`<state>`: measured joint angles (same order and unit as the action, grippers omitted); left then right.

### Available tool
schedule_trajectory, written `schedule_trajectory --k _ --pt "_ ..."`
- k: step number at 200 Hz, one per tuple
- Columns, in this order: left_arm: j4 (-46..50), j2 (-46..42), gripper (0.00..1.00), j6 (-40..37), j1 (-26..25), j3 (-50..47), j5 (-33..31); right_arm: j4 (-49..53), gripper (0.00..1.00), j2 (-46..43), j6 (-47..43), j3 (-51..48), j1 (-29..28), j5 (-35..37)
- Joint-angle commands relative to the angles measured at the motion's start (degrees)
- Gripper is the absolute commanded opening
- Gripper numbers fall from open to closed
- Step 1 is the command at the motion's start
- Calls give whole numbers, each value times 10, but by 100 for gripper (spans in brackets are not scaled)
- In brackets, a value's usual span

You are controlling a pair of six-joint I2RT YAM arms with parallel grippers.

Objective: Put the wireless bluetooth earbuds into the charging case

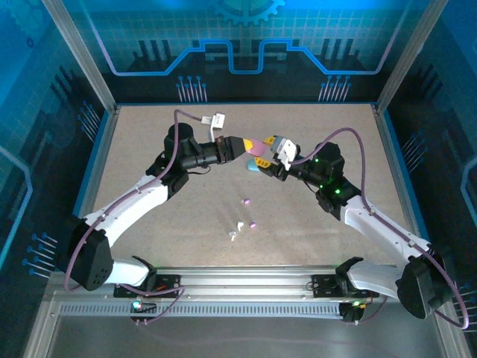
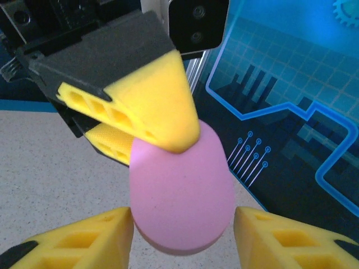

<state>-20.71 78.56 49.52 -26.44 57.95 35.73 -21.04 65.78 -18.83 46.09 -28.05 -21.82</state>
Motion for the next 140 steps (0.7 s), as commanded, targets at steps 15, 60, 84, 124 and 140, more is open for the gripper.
schedule_trajectory --k 15,60,84,124,140 --pt "4 -16 12 -8 -5 -5 -5 -26 50 -2 3 13 8 -12" --pt "5 -14 14 -13 -5 -4 -5 -11 42 7 2 22 8 -26" --pt "7 -15 19 -33 -5 -4 -4 18 38 11 15 35 14 -51" --pt "12 -29 45 -137 -6 -12 -7 85 36 28 47 71 34 -136" --pt "10 -39 52 -212 -6 -19 0 120 36 38 53 90 41 -181"
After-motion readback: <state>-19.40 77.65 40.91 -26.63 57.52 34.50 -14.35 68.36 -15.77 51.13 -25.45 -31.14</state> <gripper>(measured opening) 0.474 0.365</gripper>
